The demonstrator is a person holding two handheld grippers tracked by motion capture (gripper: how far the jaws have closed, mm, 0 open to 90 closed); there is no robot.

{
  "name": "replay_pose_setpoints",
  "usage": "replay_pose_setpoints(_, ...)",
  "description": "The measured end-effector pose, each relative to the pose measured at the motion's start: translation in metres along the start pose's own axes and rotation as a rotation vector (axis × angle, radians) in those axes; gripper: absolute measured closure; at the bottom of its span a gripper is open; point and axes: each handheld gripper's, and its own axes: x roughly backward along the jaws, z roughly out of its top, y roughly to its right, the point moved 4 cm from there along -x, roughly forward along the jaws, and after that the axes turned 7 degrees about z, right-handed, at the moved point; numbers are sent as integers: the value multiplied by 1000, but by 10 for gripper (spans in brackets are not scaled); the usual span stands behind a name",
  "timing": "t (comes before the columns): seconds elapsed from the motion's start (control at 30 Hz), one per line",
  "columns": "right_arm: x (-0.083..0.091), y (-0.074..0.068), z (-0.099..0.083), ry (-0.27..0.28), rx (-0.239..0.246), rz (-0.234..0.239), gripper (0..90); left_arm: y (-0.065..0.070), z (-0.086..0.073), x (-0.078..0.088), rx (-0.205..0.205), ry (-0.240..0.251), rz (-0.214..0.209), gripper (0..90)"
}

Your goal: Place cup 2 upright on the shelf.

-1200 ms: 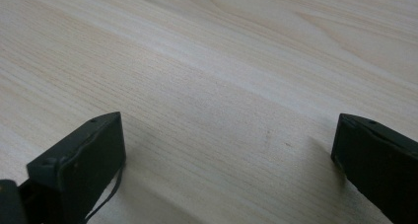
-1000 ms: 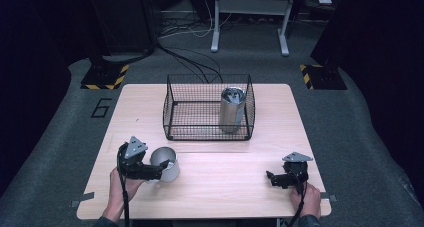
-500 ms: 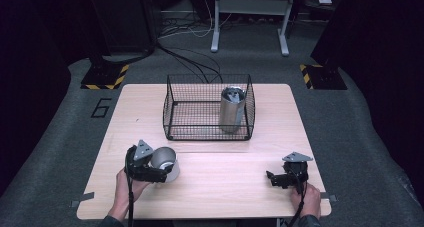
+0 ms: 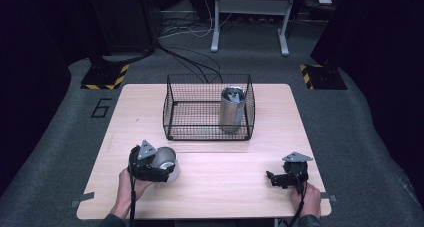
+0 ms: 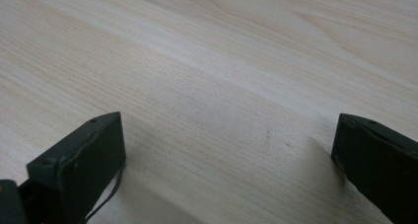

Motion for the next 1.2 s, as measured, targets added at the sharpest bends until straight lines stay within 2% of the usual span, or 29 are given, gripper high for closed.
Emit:
replay_pose_setpoints(0.5, 0, 0, 0, 0, 2, 0, 0, 4, -2, -7, -14, 2, 44, 50)
replay_pose_setpoints(0.53, 0, 0, 0, 0, 0, 0, 0, 4, -2, -7, -15, -6, 39, 50)
replay_pose_setpoints(0.77, 0, 0, 0, 0, 0, 0, 0, 2, -3, -6, 9, 18, 18, 59)
replay_pose_setpoints(0.93, 0, 0, 0, 0, -1, 1, 0, 1, -2, -6, 3, 14, 18, 60)
replay_pose_setpoints(1.03, 0, 0, 0, 0, -1, 0, 0, 0, 0, -3, 12, 34, 18, 60)
replay_pose_setpoints(1.2, 0, 0, 0, 0, 0, 0, 0, -1, 4, 2, -2, 35, 13, 60)
